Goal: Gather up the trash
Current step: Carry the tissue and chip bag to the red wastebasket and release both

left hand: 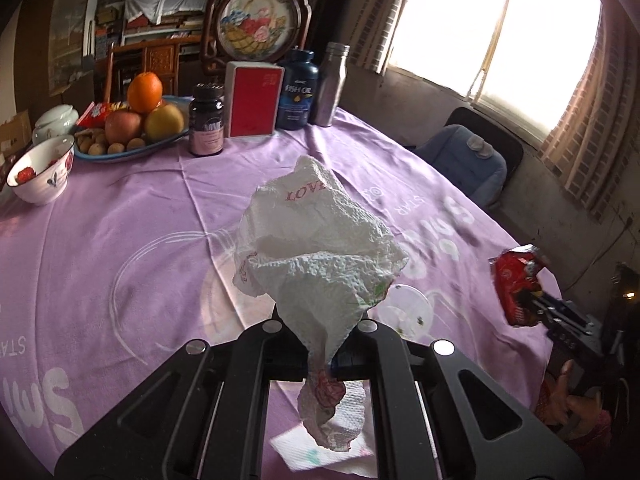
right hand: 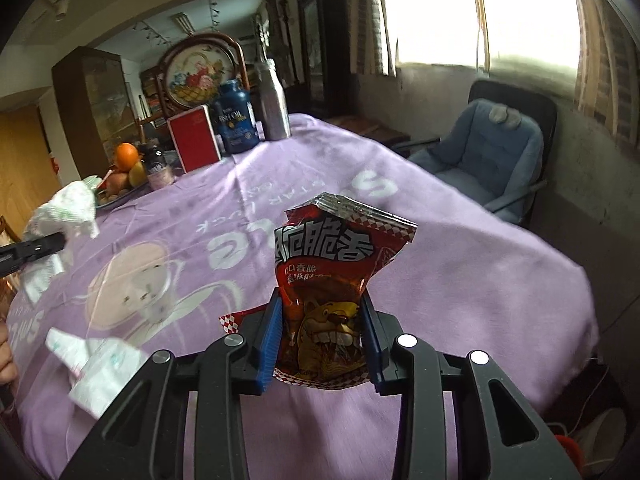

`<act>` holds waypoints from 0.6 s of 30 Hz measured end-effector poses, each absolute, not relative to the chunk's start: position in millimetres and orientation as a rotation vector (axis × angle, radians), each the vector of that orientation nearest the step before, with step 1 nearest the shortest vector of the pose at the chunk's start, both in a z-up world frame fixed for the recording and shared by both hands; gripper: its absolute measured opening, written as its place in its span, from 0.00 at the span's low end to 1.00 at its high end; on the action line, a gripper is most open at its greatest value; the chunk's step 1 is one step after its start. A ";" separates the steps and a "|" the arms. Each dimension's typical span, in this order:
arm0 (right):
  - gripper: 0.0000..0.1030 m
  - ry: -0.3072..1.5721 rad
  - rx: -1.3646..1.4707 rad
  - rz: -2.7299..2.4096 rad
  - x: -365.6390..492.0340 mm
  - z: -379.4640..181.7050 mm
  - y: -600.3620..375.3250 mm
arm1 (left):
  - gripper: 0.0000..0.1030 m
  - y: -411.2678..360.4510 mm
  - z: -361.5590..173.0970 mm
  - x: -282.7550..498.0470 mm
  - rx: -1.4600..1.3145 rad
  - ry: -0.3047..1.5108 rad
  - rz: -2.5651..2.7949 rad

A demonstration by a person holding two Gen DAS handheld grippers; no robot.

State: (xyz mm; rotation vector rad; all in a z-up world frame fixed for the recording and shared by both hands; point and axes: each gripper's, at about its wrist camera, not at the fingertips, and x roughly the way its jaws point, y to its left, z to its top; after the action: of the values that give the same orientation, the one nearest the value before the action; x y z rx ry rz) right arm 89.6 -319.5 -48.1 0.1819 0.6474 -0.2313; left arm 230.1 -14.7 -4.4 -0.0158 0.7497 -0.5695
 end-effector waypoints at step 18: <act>0.35 0.603 0.231 -0.335 -86.0 -14.5 -371.1 | 0.08 -123.0 2.4 118.5 0.069 0.703 -0.811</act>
State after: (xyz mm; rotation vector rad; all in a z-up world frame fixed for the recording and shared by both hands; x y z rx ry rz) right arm -86.0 -371.1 -14.5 0.2307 0.6035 -0.3352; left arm 118.5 -123.0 2.4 0.0689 0.7031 -0.8106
